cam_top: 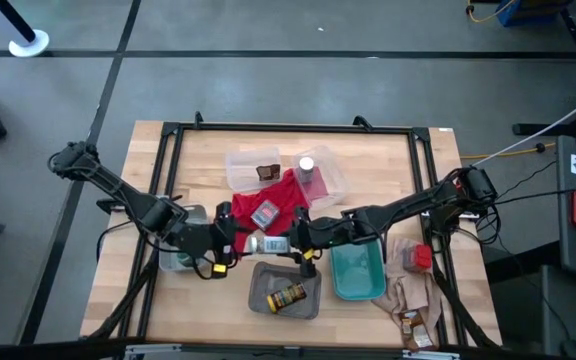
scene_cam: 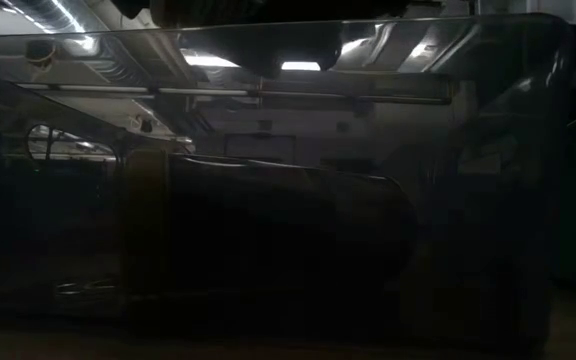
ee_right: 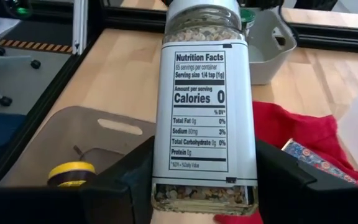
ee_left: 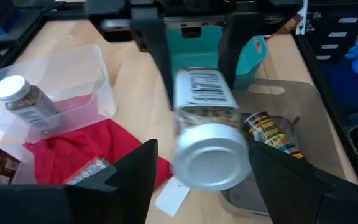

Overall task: Sort spices by type
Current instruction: Put the white seasoning bottle into the right transparent bin

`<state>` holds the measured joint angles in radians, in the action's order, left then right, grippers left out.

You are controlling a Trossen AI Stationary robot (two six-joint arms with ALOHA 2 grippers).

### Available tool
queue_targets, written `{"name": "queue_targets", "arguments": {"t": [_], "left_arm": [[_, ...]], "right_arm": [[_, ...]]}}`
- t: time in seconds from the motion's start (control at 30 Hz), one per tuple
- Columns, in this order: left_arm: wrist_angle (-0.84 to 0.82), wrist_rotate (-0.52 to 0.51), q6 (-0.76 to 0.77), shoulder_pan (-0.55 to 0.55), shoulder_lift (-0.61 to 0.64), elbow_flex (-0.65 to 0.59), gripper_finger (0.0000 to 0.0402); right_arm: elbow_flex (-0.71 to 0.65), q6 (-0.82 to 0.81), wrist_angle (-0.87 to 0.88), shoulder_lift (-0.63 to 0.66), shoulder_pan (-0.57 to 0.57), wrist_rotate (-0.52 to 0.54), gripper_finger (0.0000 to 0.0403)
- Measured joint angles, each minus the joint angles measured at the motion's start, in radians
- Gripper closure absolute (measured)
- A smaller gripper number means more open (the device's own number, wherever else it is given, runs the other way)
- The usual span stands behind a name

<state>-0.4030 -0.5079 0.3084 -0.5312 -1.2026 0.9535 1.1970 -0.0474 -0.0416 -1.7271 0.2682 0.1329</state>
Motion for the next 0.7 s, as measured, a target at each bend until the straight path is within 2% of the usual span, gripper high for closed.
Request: {"name": "queue_targets", "arguments": {"t": [0.27, 0.53, 0.7], "left_arm": [[-0.003, 0.001, -0.002, -0.001, -0.001, 0.000, 0.0163], [0.001, 0.001, -0.025, 0.020, -0.001, 0.000, 0.0163], [0.058, 0.001, -0.035, 0.044, -0.006, 0.000, 0.0163]], "right_arm": [[0.003, 0.000, -0.007, 0.000, -0.001, 0.021, 0.0197], [0.003, 0.000, -0.100, 0.000, -0.001, 0.017, 0.0197], [0.003, 0.003, -0.133, 0.000, -0.001, 0.017, 0.0197]]}}
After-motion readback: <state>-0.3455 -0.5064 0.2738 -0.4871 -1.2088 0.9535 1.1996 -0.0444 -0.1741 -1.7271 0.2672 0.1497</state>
